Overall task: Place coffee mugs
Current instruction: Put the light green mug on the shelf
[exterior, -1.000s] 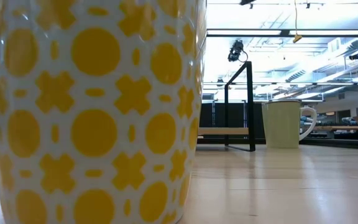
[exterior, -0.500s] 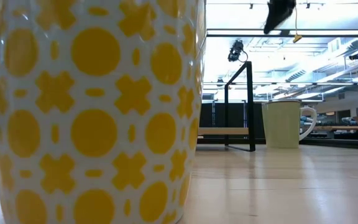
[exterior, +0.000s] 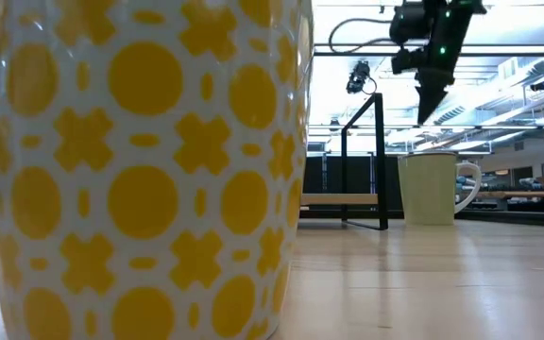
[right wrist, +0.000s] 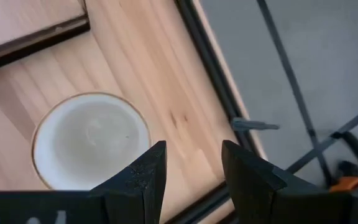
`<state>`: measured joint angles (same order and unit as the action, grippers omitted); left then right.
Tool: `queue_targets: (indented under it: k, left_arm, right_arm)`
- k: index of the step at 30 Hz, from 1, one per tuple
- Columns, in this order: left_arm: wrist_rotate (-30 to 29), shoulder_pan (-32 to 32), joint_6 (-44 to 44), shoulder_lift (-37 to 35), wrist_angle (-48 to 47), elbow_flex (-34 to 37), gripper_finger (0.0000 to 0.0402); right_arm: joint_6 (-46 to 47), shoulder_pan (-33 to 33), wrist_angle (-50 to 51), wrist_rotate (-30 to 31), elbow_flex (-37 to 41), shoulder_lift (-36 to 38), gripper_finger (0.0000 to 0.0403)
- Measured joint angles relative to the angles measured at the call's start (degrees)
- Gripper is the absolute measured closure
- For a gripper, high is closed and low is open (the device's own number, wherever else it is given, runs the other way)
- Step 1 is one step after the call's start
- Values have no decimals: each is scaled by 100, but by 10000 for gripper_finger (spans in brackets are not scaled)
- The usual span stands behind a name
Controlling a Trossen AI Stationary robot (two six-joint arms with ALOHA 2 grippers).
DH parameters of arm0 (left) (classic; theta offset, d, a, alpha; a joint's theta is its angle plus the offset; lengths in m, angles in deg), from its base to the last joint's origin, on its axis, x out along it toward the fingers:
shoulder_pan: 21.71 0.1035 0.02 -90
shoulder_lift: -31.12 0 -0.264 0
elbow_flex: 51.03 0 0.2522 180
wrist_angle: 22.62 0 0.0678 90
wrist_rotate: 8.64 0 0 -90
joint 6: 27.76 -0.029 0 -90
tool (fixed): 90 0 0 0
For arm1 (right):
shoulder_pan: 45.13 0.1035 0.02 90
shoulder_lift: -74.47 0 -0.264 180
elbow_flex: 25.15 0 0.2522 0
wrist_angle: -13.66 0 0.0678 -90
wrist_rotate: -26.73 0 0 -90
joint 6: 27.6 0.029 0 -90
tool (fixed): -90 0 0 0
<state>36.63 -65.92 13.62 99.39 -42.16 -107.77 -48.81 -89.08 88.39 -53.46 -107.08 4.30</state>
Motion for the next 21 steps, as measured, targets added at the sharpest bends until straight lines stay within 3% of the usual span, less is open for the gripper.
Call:
queue_targets:
  k: [21]
  left_arm:
    - [-2,0,-1,0,0,0,274]
  right_arm:
    - [6,-203,-1347,-841,1155,0,242]
